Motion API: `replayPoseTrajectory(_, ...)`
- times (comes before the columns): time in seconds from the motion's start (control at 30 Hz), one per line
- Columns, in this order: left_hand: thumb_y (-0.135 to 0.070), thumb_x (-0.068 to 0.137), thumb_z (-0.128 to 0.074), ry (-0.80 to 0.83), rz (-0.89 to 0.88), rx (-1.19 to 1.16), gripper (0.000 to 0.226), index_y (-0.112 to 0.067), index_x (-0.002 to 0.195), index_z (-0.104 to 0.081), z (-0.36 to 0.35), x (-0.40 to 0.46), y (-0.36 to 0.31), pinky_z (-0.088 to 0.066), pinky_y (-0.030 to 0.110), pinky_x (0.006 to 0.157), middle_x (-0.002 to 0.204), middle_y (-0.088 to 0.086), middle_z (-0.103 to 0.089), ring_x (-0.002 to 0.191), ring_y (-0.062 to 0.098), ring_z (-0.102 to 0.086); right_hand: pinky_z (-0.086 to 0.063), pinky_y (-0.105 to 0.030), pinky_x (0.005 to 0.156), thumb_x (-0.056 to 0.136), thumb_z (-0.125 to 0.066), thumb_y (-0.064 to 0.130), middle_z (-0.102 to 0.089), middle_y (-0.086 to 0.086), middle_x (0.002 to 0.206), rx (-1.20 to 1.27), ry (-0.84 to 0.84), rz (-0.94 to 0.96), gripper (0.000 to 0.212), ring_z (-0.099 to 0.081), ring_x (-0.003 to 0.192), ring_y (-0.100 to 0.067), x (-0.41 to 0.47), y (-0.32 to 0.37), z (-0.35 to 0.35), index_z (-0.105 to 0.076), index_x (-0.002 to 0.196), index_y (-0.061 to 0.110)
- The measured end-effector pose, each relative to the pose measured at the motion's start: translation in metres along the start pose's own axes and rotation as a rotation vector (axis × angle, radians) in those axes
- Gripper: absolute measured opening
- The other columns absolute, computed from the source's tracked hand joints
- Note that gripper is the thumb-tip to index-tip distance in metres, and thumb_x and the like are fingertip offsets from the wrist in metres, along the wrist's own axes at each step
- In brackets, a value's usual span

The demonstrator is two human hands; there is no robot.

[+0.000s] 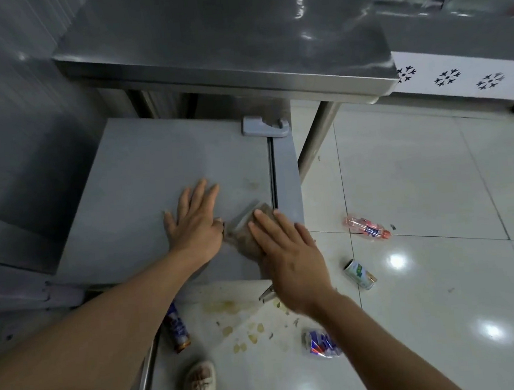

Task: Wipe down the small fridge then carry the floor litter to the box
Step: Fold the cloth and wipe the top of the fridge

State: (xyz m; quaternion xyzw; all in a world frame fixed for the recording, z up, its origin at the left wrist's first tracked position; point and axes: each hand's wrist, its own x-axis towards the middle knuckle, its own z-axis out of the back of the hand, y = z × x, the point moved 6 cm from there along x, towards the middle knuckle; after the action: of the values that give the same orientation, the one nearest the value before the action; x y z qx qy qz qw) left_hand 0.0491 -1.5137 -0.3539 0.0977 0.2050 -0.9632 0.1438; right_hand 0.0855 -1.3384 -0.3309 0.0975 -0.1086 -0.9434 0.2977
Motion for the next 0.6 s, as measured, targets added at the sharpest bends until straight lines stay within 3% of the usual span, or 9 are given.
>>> replayPoseTrajectory(0.13, -0.02, 0.083, -0.052, -0.161, -0.085, 0.042, 0.054, -0.031, 0.134, -0.036, 0.02, 0.017, -0.006, -0.021, 0.047, 0.103, 0.149, -0.012, -0.021, 0.133, 0.017, -0.017, -0.008, -0.043, 0.117, 0.095, -0.033, 0.033, -0.004, 0.01, 0.159, -0.034, -0.045, -0.122, 0.058, -0.003, 0.146, -0.02, 0.073, -0.031, 0.017, -0.014, 0.15, 0.028)
replayPoseTrajectory(0.33, -0.015, 0.09, -0.041, -0.061, -0.134, 0.026, 0.057, -0.027, 0.143, -0.027, 0.032, 0.079, -0.022, -0.017, 0.044, 0.108, 0.156, -0.009, -0.013, 0.143, 0.012, -0.011, -0.004, -0.047, 0.118, 0.095, -0.029, 0.036, -0.007, 0.004, 0.158, -0.077, -0.079, -0.219, 0.059, -0.001, 0.145, -0.023, 0.133, -0.05, 0.033, -0.015, 0.15, 0.024)
replayPoseTrajectory(0.47, -0.012, 0.092, -0.039, -0.051, -0.16, 0.02, 0.057, -0.025, 0.145, -0.023, 0.038, 0.099, -0.02, -0.017, 0.047, 0.111, 0.157, -0.007, -0.01, 0.144, 0.011, -0.007, -0.029, -0.042, 0.109, 0.084, -0.028, 0.038, -0.032, -0.01, 0.144, -0.016, -0.218, -0.245, 0.064, -0.028, 0.131, -0.031, 0.104, -0.018, 0.04, -0.038, 0.141, 0.013)
replayPoseTrajectory(0.53, -0.015, 0.093, -0.042, -0.048, -0.192, 0.018, 0.059, -0.026, 0.146, -0.021, 0.038, 0.103, -0.017, -0.016, 0.048, 0.111, 0.157, -0.009, -0.007, 0.144, 0.01, -0.005, -0.038, -0.041, 0.104, 0.083, -0.037, 0.032, -0.045, -0.011, 0.137, 0.034, -0.232, -0.212, 0.058, -0.039, 0.128, -0.033, 0.08, -0.001, 0.03, -0.047, 0.136, 0.009)
replayPoseTrajectory(0.6, -0.016, 0.093, -0.043, -0.042, -0.193, -0.034, 0.061, -0.028, 0.147, -0.019, 0.035, 0.103, -0.012, -0.009, 0.049, 0.113, 0.157, -0.011, -0.006, 0.144, 0.009, -0.003, -0.04, -0.044, 0.104, 0.084, -0.05, 0.025, -0.047, -0.01, 0.138, 0.046, -0.21, -0.192, 0.053, -0.039, 0.131, -0.033, 0.082, -0.004, 0.026, -0.05, 0.135, 0.009)
